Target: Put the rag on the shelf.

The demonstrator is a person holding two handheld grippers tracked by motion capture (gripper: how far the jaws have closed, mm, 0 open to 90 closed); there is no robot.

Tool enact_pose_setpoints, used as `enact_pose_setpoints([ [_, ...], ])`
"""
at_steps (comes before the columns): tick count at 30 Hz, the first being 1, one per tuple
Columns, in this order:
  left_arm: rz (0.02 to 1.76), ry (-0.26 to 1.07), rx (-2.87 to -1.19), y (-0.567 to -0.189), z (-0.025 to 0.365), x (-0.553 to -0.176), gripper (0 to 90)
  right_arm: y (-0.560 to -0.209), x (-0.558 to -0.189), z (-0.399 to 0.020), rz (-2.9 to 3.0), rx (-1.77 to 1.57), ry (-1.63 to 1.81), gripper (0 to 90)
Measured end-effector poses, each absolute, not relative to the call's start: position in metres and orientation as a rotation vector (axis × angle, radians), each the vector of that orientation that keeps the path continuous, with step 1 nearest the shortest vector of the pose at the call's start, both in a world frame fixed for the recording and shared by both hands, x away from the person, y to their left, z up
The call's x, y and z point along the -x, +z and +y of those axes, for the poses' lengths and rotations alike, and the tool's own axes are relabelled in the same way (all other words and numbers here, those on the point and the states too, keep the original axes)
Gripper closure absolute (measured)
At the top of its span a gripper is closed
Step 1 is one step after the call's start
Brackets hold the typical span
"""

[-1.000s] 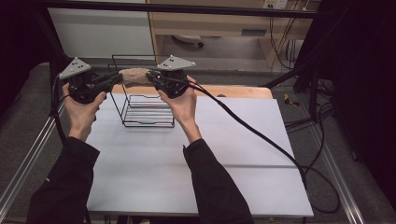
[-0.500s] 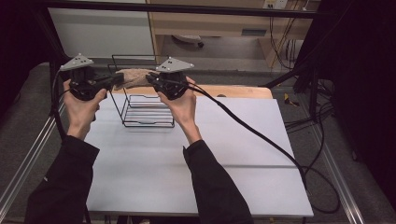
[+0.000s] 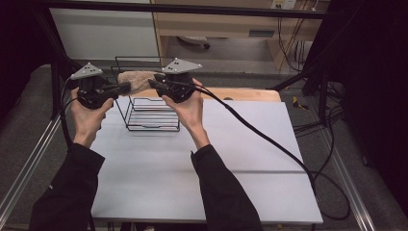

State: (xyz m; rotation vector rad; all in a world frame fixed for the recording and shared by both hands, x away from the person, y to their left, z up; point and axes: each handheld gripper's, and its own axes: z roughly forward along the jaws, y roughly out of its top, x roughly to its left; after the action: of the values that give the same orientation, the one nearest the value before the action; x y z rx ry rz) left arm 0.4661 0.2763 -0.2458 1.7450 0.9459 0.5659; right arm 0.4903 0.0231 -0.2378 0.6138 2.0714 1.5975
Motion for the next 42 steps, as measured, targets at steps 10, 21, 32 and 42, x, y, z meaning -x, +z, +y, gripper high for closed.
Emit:
enact_pose_setpoints([
  [10,0.954,0.579,-1.762,-0.256,0.274,-0.47,89.9,-0.242,-0.493,0.024,2.176,-0.674,1.566,90.0],
  [21,0.974,0.591,-1.755,-0.265,0.274,-0.477,89.9,-0.261,-0.506,0.019,2.164,-0.755,1.519,90.0],
  [32,0.962,0.592,-1.748,-0.261,0.274,-0.47,85.1,-0.255,-0.498,0.015,2.147,-0.729,1.557,83.0],
  [42,0.966,0.612,-1.744,-0.253,0.276,-0.46,64.9,-0.242,-0.49,0.002,2.118,-0.74,1.598,62.4],
])
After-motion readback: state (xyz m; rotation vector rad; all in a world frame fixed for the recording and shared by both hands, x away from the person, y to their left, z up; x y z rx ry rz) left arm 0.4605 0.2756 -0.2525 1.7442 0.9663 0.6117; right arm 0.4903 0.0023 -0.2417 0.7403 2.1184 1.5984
